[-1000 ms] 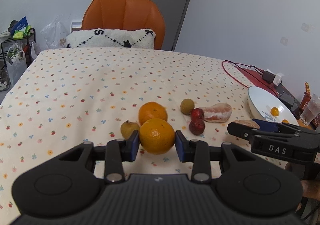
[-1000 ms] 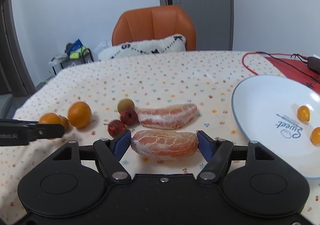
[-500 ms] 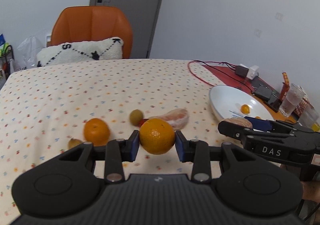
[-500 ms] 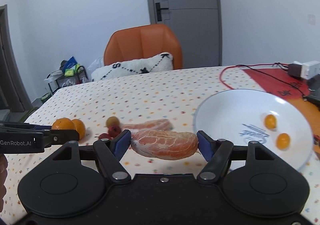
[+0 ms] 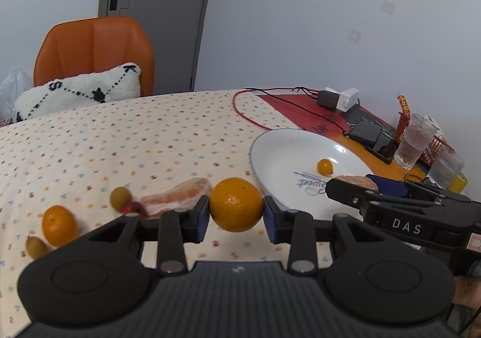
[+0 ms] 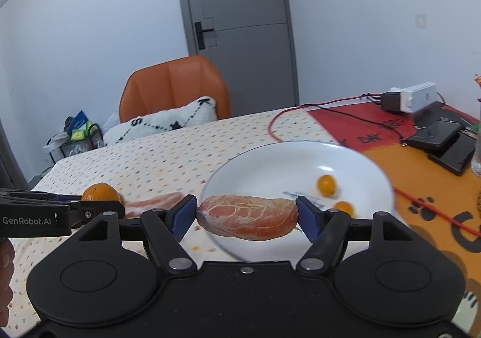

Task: Organize fruits
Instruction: 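Carry orange and pomelo segment to the plate and release both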

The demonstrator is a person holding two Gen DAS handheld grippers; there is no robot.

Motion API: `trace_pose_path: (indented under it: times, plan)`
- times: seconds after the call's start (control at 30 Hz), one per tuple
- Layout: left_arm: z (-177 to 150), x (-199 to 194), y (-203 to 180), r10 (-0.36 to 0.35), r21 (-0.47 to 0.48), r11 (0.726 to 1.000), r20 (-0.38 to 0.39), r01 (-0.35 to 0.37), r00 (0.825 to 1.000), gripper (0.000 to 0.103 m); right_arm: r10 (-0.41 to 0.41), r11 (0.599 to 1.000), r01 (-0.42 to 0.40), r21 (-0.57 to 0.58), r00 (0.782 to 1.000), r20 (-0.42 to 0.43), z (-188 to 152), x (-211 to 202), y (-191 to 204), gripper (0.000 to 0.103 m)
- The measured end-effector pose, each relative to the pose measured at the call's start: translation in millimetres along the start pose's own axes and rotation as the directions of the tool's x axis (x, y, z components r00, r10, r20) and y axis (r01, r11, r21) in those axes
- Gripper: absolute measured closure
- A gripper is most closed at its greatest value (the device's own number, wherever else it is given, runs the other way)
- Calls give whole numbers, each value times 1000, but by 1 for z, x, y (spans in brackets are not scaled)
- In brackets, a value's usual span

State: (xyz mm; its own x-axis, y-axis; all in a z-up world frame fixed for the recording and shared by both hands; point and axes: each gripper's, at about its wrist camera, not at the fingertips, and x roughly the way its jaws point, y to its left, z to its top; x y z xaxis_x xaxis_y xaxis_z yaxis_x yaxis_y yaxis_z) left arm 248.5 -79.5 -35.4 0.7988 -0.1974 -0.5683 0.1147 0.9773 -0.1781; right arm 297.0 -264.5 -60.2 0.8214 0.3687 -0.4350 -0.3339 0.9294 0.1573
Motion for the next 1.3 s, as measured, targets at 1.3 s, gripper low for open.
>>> trace_pose_path:
  times: [1.3]
  plan:
    - [16,68,-58,7,86,996,-74,0,997,57,-54,988,48,149,998,33,-17,-15,-84,27]
